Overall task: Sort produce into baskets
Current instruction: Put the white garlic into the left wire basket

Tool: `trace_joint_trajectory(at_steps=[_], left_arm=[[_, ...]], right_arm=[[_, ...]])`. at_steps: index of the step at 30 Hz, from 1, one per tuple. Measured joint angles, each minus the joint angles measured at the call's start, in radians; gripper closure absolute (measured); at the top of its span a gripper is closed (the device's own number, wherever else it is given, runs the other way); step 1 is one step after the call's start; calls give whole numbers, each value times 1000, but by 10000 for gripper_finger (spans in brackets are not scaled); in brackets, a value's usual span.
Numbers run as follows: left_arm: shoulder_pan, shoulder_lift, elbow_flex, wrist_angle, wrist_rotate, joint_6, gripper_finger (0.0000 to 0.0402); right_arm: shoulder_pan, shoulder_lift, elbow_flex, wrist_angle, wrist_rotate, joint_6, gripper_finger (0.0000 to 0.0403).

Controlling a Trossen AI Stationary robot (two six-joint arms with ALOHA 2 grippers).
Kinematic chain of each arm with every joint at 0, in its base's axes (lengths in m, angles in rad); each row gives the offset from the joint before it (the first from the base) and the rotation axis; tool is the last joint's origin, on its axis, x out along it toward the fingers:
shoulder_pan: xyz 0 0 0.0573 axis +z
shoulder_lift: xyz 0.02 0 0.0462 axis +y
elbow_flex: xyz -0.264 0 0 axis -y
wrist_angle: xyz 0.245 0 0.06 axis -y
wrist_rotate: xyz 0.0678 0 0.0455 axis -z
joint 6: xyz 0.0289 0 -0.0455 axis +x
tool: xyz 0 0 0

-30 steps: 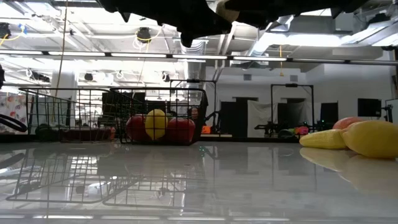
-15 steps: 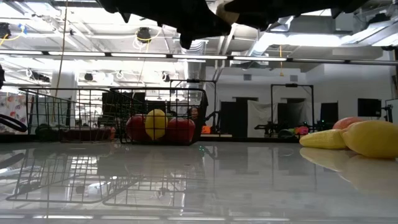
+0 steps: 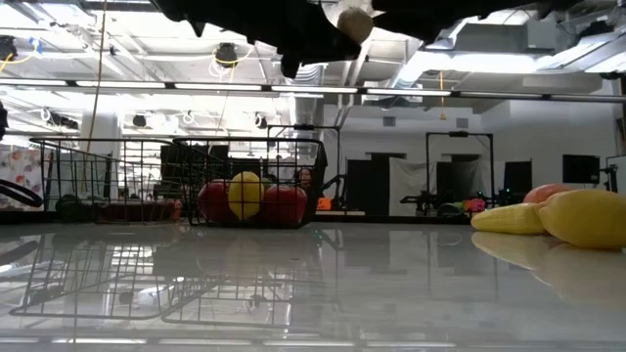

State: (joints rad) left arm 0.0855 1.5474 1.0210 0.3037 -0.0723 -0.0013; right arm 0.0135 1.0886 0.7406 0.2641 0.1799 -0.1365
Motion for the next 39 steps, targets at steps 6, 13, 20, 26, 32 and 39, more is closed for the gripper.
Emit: trace_joint_trajectory(at_steps=[6, 13, 20, 26, 32, 39], left_arm=[[21, -64, 0, -118, -5, 4, 380], [41, -231, 0, -445, -151, -6, 376], [59, -358, 0, -784, -342, -91, 375], [70, -426, -37, -988, -507, -180, 375], [120, -497, -142, -1032, -591, -289, 374], [210, -556, -231, -1057, -598, -335, 374]], right_arm=[[0, -51, 0, -125, 6, 8, 131], [-6, -42, -9, -276, 81, 49, 131], [-23, -40, -94, -185, 86, 74, 131], [-23, -40, -133, -134, 85, 94, 131], [-14, -40, -133, -124, 85, 103, 131], [-14, -40, -133, -118, 84, 105, 131]])
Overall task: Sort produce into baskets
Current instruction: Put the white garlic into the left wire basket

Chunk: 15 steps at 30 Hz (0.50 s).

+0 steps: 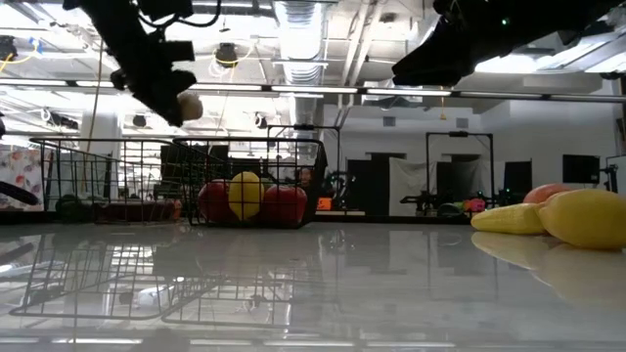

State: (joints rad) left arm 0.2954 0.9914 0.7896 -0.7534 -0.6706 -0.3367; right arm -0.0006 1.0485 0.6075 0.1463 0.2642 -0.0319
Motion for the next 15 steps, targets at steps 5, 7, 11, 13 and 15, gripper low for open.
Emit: trace_joint_trajectory(at_steps=[5, 7, 11, 13, 15], left_arm=[[50, -25, -28, -17, 1, -7, 374], [69, -26, -29, -41, -9, -36, 374], [98, -26, -29, -85, -36, -95, 360], [104, -26, -29, -99, -38, -106, 342], [106, -26, -29, -106, -39, -115, 320]], right_arm=[[0, 0, 0, -1, 0, 5, 131], [0, 0, 0, -3, -1, 5, 131], [0, 0, 0, -7, -2, 6, 131], [0, 0, 0, -9, -3, 6, 131], [0, 0, 0, -14, -3, 6, 131]])
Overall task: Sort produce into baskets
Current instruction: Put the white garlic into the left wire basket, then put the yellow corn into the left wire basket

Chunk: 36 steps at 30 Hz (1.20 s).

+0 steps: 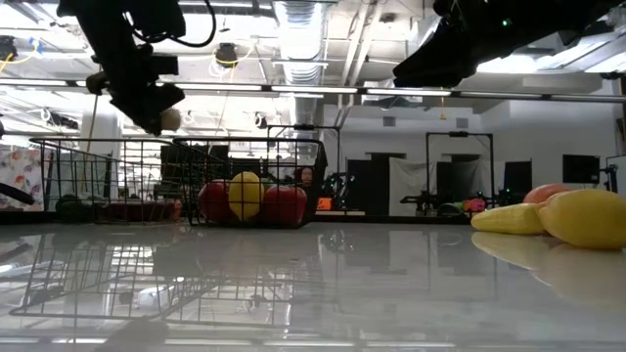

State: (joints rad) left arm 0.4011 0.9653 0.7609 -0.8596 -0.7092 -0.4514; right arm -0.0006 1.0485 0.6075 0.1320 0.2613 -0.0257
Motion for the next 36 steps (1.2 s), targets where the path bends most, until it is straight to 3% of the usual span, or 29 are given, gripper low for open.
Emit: trace_joint_trajectory(at_steps=[9, 14, 22, 30, 36], left_arm=[[0, 0, 0, -6, -13, -13, 206], [-4, 0, 0, 14, 31, 32, 166], [-97, 1, 0, 258, 328, 194, 157], [-208, 1, 0, 581, 322, 307, 157], [-221, 1, 0, 653, 321, 321, 157]], right_arm=[[0, 0, 0, 0, -1, 0, 131], [0, 0, 0, -9, -1, 28, 131], [4, 0, 0, -262, -85, 200, 131], [13, 0, 0, -586, -53, 457, 131], [-76, 17, 0, -724, 42, 553, 131]])
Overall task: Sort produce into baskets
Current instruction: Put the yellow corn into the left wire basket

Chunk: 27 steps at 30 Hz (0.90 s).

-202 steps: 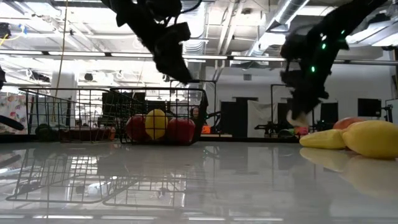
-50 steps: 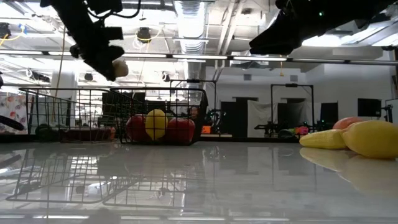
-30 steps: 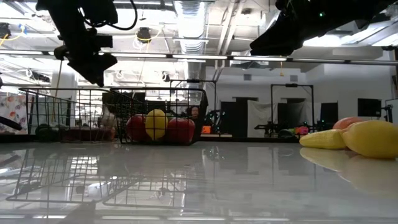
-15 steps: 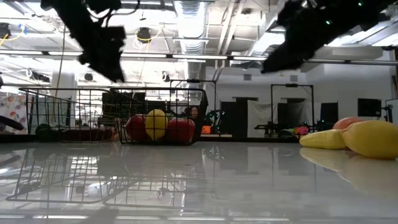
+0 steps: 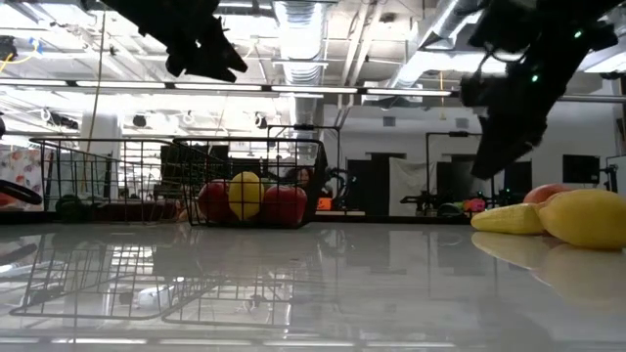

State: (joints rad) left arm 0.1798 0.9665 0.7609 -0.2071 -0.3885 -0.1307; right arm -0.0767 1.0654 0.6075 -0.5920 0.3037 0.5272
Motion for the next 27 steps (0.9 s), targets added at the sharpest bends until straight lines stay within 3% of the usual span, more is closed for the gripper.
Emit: trace_joint_trajectory(at_steps=[11, 21, 27], left_arm=[[0, 0, 0, -4, 23, 0, 157], [0, 0, 0, -8, 27, 14, 157], [0, 0, 0, -8, 27, 14, 157]], right_arm=[[-246, 152, 1, -17, -116, -72, 131], [-279, 236, 1, -37, -124, -134, 138], [-277, 269, 3, -38, -131, -169, 183]])
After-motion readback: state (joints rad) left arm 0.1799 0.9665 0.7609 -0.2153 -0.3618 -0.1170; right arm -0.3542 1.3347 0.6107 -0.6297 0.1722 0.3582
